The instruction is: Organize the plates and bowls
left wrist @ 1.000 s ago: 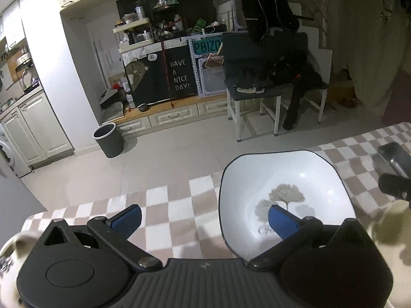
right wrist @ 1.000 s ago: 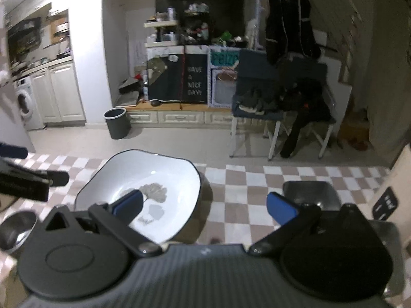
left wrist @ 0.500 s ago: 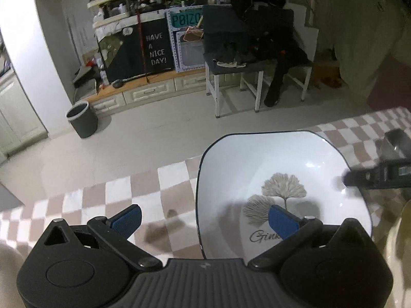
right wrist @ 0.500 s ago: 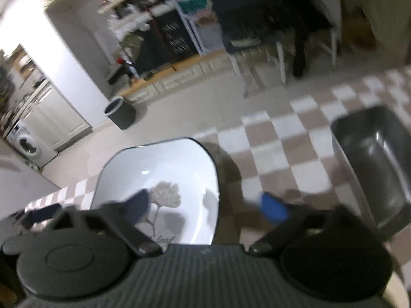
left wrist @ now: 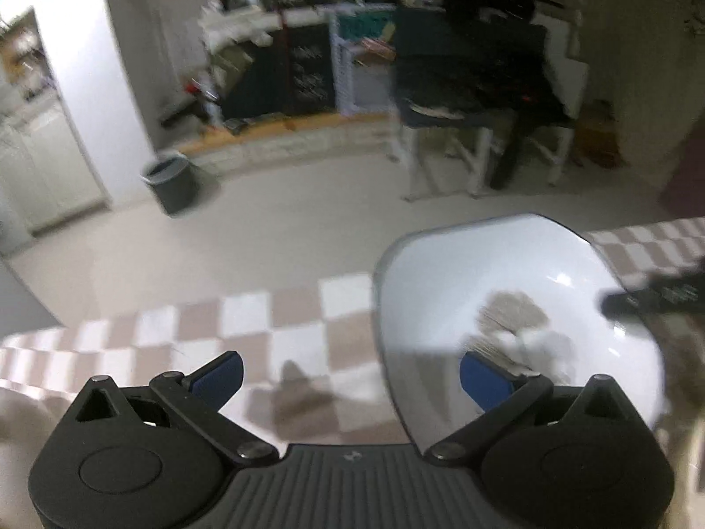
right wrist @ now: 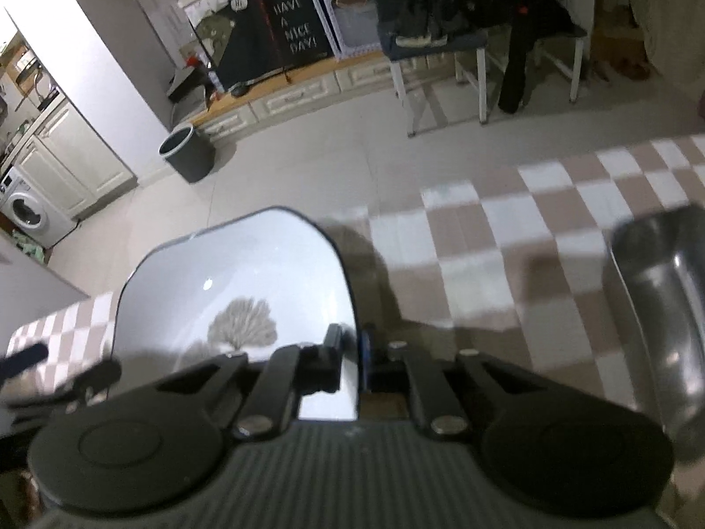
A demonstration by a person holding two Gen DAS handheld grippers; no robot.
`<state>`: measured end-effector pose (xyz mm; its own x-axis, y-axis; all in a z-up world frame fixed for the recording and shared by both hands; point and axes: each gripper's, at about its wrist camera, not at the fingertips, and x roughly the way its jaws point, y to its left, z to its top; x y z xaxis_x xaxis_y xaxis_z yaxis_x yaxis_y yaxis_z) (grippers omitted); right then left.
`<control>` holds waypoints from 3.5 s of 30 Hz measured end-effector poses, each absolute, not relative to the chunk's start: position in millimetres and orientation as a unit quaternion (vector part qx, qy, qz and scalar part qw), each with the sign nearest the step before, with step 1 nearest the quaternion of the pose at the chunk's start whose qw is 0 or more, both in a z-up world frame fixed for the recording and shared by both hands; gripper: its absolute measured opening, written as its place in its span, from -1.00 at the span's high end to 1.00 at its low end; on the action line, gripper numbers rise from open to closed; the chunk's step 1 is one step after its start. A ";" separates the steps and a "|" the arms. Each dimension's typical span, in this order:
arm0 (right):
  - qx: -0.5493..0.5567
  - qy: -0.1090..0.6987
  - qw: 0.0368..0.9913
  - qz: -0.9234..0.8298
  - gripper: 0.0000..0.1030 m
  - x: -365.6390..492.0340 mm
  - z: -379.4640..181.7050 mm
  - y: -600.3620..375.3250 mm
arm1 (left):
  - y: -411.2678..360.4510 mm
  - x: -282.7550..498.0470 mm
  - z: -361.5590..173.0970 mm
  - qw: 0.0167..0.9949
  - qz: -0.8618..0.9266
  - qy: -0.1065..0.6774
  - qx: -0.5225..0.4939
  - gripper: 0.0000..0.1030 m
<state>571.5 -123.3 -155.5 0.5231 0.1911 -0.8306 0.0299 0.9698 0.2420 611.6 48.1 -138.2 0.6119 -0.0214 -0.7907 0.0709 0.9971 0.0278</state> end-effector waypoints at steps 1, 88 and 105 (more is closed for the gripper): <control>0.106 0.482 0.868 0.047 0.75 574.3 -157.2 -121.7 | 51.4 611.3 -138.8 0.895 -0.032 0.445 0.014 -1.00; 0.058 0.452 0.867 0.201 0.73 236.4 -68.3 -170.0 | 52.4 203.8 -55.7 0.909 -0.052 0.411 -0.051 0.70; 0.025 0.520 0.834 0.184 0.72 234.0 -106.8 -145.9 | 56.3 212.1 -93.7 0.872 -0.033 0.487 -0.043 0.70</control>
